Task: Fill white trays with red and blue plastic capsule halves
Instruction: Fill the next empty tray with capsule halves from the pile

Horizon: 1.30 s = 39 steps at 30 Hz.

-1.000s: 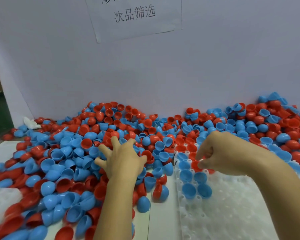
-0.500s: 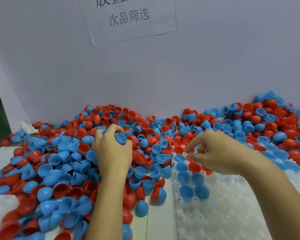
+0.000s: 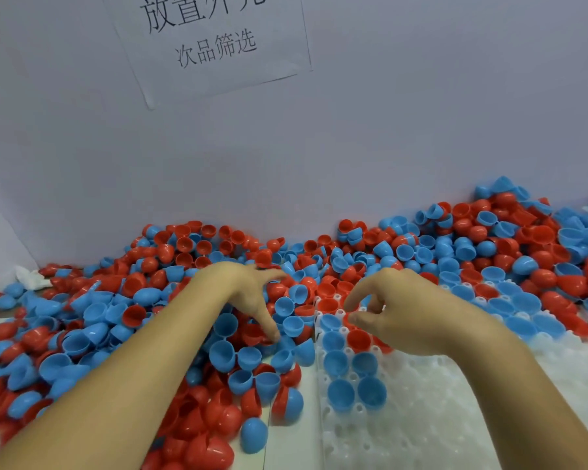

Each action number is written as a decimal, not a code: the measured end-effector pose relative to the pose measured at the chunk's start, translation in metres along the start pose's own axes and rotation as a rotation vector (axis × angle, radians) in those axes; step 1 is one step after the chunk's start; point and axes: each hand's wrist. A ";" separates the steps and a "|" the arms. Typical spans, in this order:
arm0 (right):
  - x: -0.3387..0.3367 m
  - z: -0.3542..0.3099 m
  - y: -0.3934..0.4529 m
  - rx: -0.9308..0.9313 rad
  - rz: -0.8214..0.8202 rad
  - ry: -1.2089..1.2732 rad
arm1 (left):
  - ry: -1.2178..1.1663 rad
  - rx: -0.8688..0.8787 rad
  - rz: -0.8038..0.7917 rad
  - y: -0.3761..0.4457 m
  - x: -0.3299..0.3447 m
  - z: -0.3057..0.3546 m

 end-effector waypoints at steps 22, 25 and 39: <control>-0.012 0.004 -0.006 0.042 0.022 0.053 | -0.965 -0.153 0.706 0.038 0.014 -0.042; -0.011 0.002 -0.005 0.019 0.032 0.057 | -1.306 -0.239 0.755 0.029 0.016 -0.045; 0.016 -0.032 0.002 -0.137 0.135 0.213 | -2.517 -0.122 0.649 -0.061 0.073 0.021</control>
Point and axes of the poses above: each hand's wrist, its own y-axis towards the middle knuckle, its own x-axis out of the palm, z = x × y, and after that the axes turned 4 degrees about z, right-handed
